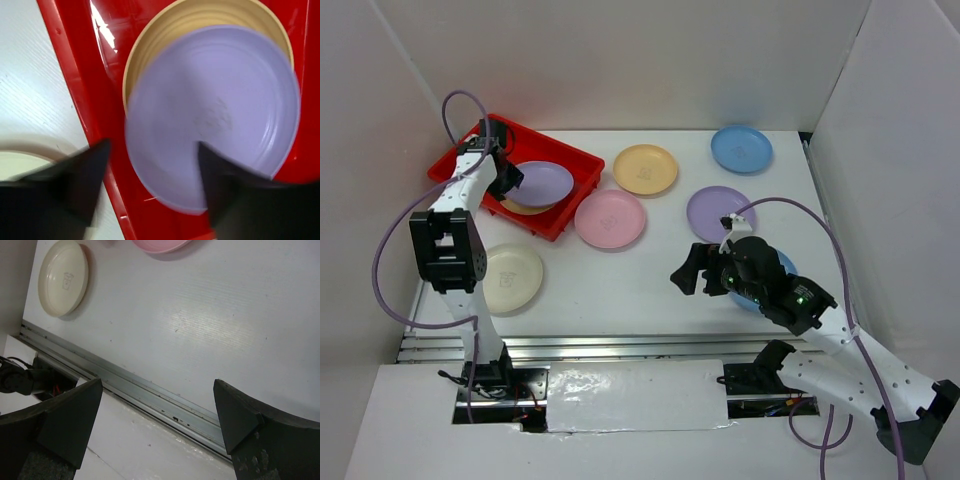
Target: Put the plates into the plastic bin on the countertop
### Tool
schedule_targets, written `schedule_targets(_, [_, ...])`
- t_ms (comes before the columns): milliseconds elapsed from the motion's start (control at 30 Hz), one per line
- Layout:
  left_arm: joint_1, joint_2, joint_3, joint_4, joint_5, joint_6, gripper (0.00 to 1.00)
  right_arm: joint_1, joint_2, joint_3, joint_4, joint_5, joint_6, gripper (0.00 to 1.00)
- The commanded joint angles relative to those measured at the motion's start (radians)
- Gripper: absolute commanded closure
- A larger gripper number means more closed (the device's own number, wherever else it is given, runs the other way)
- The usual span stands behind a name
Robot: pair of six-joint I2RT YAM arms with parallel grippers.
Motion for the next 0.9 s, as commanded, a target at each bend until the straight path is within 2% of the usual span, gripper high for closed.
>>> schedule_targets(0, [0.008,-0.101,0.017,0.001,-0.027,-0.03,0.09,-0.003,0.004,0.025,0.053,-0.003,-0.015,0.0])
schedule_targets(33, [0.004,-0.127,0.003,-0.004,-0.062,-0.037,0.01,-0.003,0.004,0.025,0.052,-0.003,-0.015,0.0])
schedule_targets(100, [-0.018,-0.213,-0.006,-0.019,-0.093,-0.031,0.01,-0.003,0.011,0.027,0.053,-0.003,-0.013,0.0])
schedule_targets(167, [-0.036,-0.3,-0.001,-0.068,-0.186,-0.05,0.01,-0.004,0.019,0.025,0.053,0.002,-0.01,0.0])
schedule_targets(233, [-0.058,-0.377,-0.076,-0.032,-0.204,-0.028,0.01,-0.004,0.024,0.025,0.056,0.009,-0.006,0.0])
schedule_targets(300, [-0.136,-0.494,-0.169,0.074,-0.152,0.063,0.01,-0.007,0.033,0.021,0.067,0.021,0.002,0.0])
schedule_targets(367, [-0.251,-0.531,-0.266,0.175,-0.08,0.106,0.01,-0.007,0.039,0.019,0.071,0.038,0.019,0.0])
schedule_targets(533, [-0.519,-0.447,-0.326,0.174,0.003,0.144,0.01,-0.014,0.033,0.032,0.064,0.095,0.068,0.0])
schedule_targets(633, [-0.617,-0.427,-0.415,0.206,-0.024,0.067,0.01,-0.015,0.005,0.025,0.056,0.103,0.065,0.0])
schedule_targets(767, [-0.676,-0.416,-0.51,0.242,-0.105,-0.164,0.01,-0.017,-0.004,0.002,0.056,0.091,0.056,0.0])
schedule_targets(867, [-0.723,-0.463,-0.596,0.292,-0.205,-0.316,0.01,-0.017,0.005,-0.001,0.053,0.055,0.046,0.0])
